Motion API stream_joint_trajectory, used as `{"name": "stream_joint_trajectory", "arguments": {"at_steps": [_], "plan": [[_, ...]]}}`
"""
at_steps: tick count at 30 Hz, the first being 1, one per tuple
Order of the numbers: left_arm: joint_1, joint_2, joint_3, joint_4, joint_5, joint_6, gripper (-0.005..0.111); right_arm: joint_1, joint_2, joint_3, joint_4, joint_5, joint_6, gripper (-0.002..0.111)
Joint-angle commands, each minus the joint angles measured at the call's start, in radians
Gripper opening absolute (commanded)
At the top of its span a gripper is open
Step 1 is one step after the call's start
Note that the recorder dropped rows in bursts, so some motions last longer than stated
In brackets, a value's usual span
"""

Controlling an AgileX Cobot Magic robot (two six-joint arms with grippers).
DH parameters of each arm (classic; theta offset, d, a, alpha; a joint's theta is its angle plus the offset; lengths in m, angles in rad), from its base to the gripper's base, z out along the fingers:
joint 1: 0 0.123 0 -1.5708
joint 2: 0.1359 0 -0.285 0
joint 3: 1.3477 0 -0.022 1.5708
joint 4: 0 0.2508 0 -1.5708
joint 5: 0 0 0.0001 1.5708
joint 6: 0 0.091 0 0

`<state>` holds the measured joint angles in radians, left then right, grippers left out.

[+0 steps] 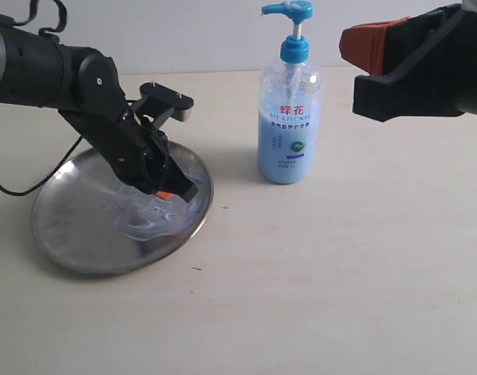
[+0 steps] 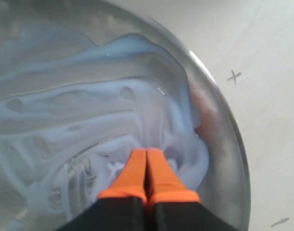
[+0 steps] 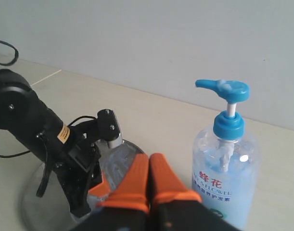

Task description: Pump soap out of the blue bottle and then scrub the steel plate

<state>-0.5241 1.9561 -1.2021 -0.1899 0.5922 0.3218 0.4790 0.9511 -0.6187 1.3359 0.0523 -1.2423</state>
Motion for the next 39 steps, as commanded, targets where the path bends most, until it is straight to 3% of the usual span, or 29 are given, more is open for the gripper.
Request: {"name": "stream_joint_trajectory", "arguments": {"at_steps": [1, 10, 20, 26, 35, 39], "plan": [[0.026, -0.057, 0.012, -0.002, -0.014, -0.012, 0.000, -0.003, -0.008, 0.002, -0.005, -0.003, -0.001, 0.000], [0.070, -0.194, 0.169, 0.000, -0.115, -0.012, 0.000, -0.003, -0.008, 0.002, -0.005, -0.043, -0.003, 0.000], [0.107, -0.393, 0.285, -0.028, -0.152, -0.012, 0.000, -0.003, -0.008, 0.083, 0.080, -0.318, -0.030, 0.000], [0.107, -0.493, 0.312, -0.037, -0.158, -0.016, 0.000, -0.003, -0.008, 0.087, 0.176, -0.427, -0.167, 0.000], [0.107, -0.670, 0.319, -0.086, -0.153, -0.016, 0.000, -0.003, 0.023, 0.065, 0.173, -0.374, -0.194, 0.000], [0.107, -0.780, 0.330, -0.110, -0.155, -0.016, 0.000, -0.005, 0.123, 0.021, 0.175, -0.241, -0.211, 0.000]]}}
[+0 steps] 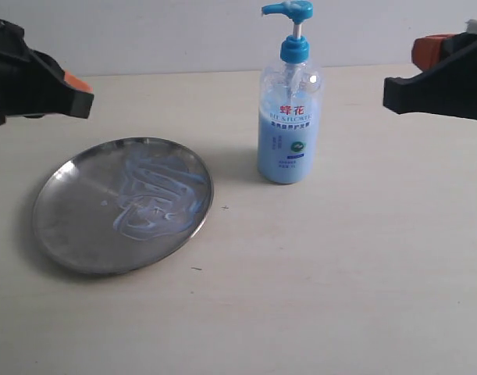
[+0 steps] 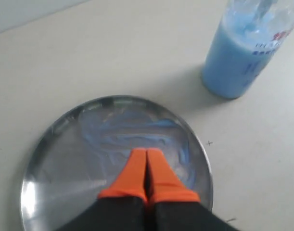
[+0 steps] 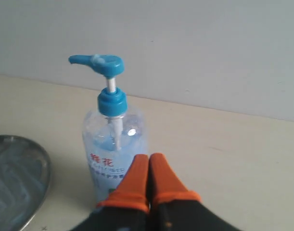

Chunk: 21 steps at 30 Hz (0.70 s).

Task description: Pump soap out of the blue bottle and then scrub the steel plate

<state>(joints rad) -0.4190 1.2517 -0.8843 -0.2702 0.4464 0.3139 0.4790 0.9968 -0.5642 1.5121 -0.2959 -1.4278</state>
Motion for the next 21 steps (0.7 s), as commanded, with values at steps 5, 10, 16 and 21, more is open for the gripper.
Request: {"name": "stream_joint_trajectory", "arguments": {"at_steps": [5, 10, 16, 21], "plan": [[0.001, -0.195, 0.073, -0.030, -0.026, -0.006, 0.000, -0.005, 0.193, -0.063, -0.001, 0.254, -0.025, 0.000], [0.001, -0.332, 0.106, -0.081, -0.044, -0.006, 0.000, -0.005, 0.239, -0.076, 0.003, 0.304, 0.009, 0.000], [0.001, -0.450, 0.176, -0.071, -0.042, -0.029, 0.000, -0.140, 0.134, -0.051, 0.003, 0.177, -0.011, 0.000], [0.001, -0.486, 0.286, -0.074, -0.108, -0.064, 0.000, -0.267, 0.083, -0.048, 0.000, 0.177, -0.043, 0.000]]}}
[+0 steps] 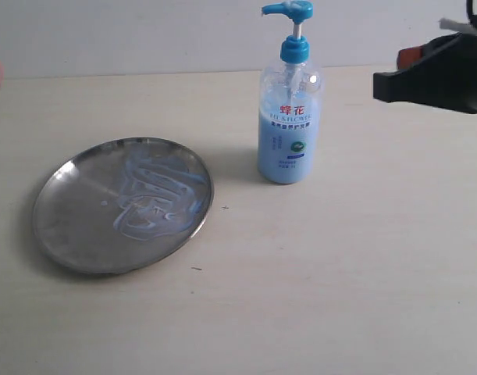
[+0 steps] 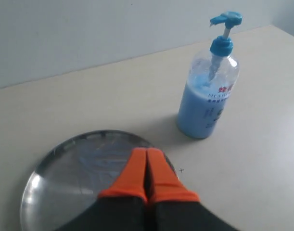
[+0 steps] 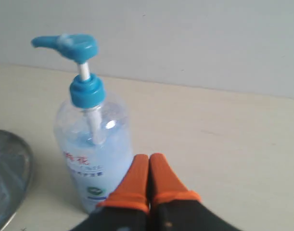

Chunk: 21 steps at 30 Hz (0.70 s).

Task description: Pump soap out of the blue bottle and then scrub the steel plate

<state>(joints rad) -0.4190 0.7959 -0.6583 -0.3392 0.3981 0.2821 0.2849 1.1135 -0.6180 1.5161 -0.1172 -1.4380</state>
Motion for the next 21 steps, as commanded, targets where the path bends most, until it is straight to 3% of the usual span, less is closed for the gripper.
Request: {"name": "stream_joint_trajectory", "arguments": {"at_steps": [1, 8, 14, 21], "plan": [[0.001, -0.040, 0.070, -0.005, -0.067, -0.035, 0.000, -0.087, -0.042, 0.006, -0.001, -0.002, -0.033, 0.000], [0.001, -0.155, 0.090, 0.072, -0.092, -0.079, 0.000, -0.154, -0.141, 0.006, 0.001, 0.006, -0.058, 0.000], [0.001, -0.183, 0.090, 0.294, -0.099, -0.282, 0.000, -0.163, -0.204, 0.053, 0.053, -0.124, -0.061, 0.000], [0.001, -0.183, 0.090, 0.529, -0.147, -0.488, 0.000, -0.163, -0.293, 0.092, 0.080, -0.136, -0.050, 0.000]]}}
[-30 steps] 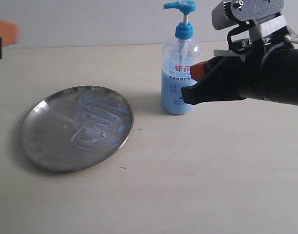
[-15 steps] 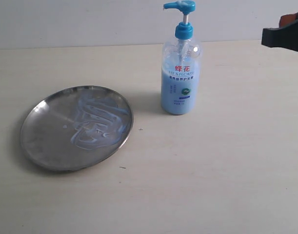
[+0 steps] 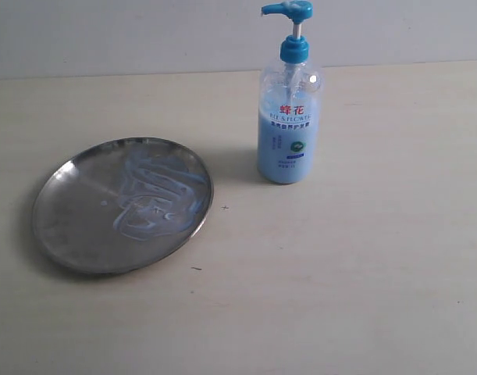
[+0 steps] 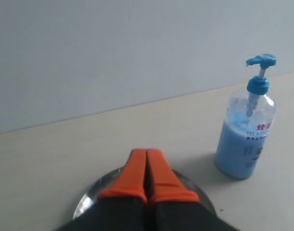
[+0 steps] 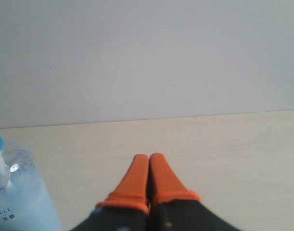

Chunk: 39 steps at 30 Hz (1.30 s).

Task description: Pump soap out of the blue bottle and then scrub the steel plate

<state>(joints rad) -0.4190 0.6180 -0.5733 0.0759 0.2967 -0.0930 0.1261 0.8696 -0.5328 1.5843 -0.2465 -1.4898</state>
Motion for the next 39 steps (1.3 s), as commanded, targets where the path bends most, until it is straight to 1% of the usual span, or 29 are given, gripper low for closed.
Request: {"name": "stream_joint_trajectory", "arguments": {"at_steps": [1, 4, 13, 19, 26, 39], "plan": [[0.001, -0.005, 0.005, 0.120, -0.050, -0.122, 0.000, -0.004, -0.066, 0.007, 0.014, -0.007, 0.013, 0.000], [0.001, -0.005, 0.005, 0.120, -0.050, -0.122, 0.000, -0.004, -0.112, 0.007, 0.012, -0.007, 0.058, 0.000], [0.001, -0.005, 0.005, 0.120, -0.046, -0.122, 0.000, -0.004, -0.194, 0.007, 0.012, -0.007, 0.060, 0.000], [0.001, -0.005, 0.005, 0.120, -0.046, -0.122, 0.000, -0.004, -0.194, 0.007, 0.012, -0.010, 0.060, 0.000], [0.001, -0.005, 0.005, 0.120, 0.011, -0.122, 0.000, -0.004, -0.194, 0.007, 0.012, -0.010, 0.060, 0.000], [0.001, -0.023, 0.005, 0.120, 0.013, -0.120, 0.000, -0.004, -0.194, 0.007, 0.010, -0.010, 0.062, 0.000]]}}
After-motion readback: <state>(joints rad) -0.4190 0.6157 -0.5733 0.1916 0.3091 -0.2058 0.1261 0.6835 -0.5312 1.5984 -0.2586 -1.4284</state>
